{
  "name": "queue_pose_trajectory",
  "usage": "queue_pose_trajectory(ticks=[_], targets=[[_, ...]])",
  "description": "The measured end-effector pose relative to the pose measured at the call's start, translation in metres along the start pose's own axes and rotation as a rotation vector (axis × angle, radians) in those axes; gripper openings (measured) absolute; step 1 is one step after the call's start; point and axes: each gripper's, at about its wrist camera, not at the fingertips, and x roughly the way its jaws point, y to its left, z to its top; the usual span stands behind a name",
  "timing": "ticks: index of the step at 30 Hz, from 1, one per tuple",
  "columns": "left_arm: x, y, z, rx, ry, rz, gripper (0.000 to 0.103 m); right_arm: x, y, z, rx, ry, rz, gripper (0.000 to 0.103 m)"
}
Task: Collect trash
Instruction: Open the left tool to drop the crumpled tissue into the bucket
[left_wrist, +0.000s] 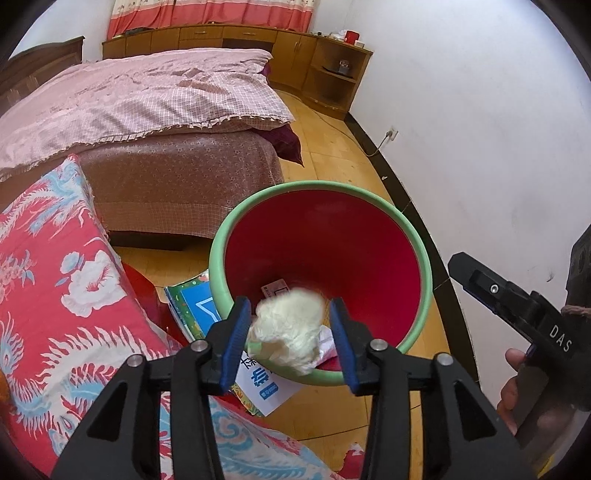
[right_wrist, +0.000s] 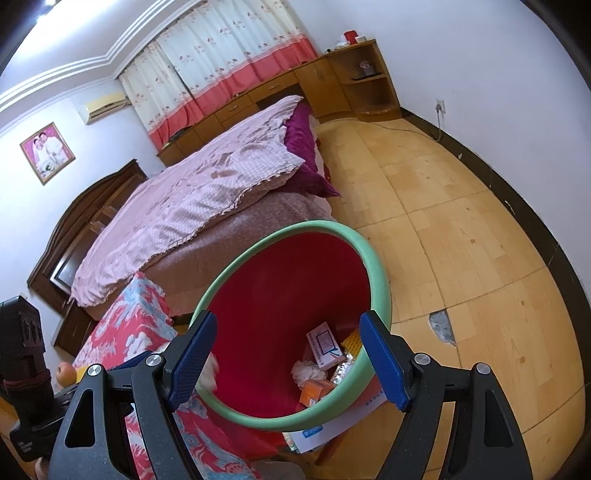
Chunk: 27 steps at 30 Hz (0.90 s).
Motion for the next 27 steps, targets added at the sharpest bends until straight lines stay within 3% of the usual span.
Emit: queue_pose_trajectory(ticks=[15,27], targets=[[-0.029,0.01,-0.006,-0.05,-0.048,-0.002,0.049,-0.007,0.003,-0.003,-0.004,0.006,0.013,0.08],[-0.068,0.036,-0.019,-0.115,-0.1,0.052,0.049,-0.016,0.025,-0.012,-0.031,0.02,0.043,0.08]])
